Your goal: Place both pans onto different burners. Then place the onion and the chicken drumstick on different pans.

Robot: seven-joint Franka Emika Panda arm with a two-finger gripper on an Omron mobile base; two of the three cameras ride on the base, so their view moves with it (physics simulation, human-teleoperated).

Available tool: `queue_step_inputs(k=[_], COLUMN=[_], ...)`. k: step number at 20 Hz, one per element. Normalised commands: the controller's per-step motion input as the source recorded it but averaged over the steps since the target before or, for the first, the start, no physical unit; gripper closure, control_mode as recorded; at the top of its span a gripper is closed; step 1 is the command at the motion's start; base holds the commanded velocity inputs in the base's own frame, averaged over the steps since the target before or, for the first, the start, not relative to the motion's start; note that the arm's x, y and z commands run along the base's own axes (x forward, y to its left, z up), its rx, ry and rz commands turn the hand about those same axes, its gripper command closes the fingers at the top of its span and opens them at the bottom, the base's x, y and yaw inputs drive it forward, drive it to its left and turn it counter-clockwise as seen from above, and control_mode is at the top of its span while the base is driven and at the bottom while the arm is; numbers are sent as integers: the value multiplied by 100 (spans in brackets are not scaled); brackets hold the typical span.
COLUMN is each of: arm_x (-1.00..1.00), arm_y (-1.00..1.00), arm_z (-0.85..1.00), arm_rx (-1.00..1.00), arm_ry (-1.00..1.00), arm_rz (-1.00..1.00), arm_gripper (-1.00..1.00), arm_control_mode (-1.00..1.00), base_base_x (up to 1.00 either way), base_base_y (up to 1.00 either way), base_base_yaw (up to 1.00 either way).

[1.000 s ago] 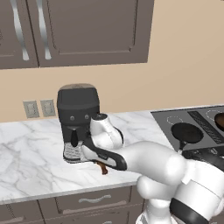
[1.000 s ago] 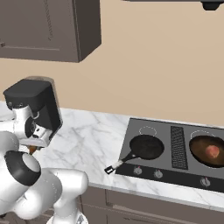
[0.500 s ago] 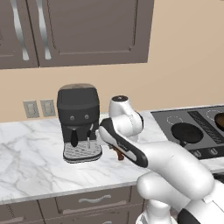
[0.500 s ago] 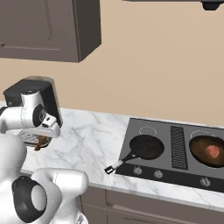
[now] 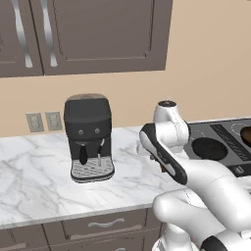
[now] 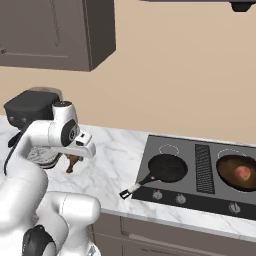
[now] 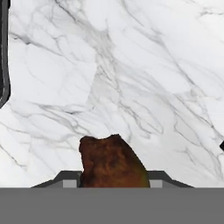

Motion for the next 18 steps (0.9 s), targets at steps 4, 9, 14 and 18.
queue_step_inputs(k=[4,9,14,18], arm_x=[28,55,66,51], arm_y=[-100,-100,-100,-100], arm_z=[2,0,1,0], arm_rx=[0,0,0,0], arm_ry=[0,2,1,0], arm_rz=[0,0,0,0], arm_gripper=[100,100,100,100], arm_control_mode=[-100,-100,-100,-100], base_base_x=[0,0,0,0], base_base_y=[0,0,0,0], base_base_yaw=[0,0,0,0])
